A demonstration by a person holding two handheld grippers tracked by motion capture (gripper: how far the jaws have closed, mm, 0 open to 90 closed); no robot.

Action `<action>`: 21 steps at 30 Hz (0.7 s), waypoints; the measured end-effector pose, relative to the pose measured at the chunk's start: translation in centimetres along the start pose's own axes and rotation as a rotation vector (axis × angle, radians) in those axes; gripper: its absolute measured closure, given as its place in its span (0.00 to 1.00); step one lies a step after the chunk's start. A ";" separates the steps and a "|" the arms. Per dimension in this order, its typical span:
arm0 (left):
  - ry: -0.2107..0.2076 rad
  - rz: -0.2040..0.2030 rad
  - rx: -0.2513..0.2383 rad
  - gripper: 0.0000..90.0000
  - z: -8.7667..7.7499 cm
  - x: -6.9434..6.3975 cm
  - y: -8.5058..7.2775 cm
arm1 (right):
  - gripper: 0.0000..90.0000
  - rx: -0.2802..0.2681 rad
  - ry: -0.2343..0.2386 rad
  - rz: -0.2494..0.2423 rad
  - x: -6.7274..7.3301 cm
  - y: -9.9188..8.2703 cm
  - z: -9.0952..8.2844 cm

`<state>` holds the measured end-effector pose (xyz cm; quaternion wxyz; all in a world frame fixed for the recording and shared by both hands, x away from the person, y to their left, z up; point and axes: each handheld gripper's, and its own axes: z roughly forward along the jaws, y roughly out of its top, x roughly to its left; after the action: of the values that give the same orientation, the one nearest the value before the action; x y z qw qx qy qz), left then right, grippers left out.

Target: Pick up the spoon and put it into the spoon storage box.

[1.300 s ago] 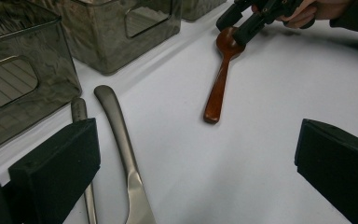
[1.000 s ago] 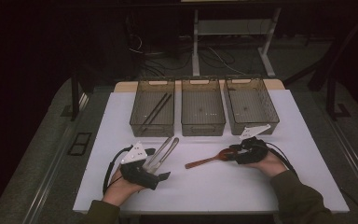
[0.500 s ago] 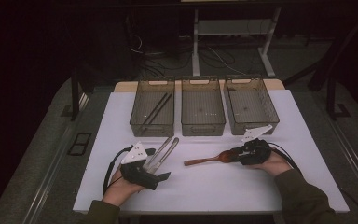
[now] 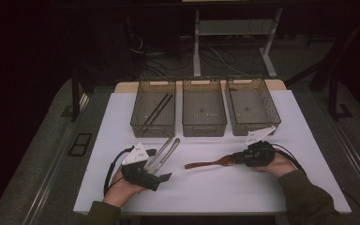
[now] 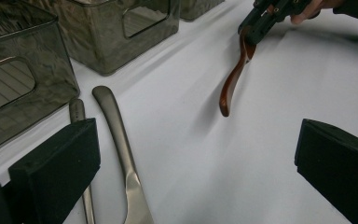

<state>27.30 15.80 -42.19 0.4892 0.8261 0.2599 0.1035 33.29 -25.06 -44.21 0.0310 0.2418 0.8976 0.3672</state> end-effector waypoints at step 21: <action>-0.002 0.000 -0.002 0.00 0.0 0.1 0.0 | 0.92 0.030 0.009 -0.013 0.7 -0.1 -0.3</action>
<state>27.32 15.88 -42.19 0.4902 0.8258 0.2592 0.1029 32.55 -24.98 -43.98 0.0259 0.2347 0.9047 0.3546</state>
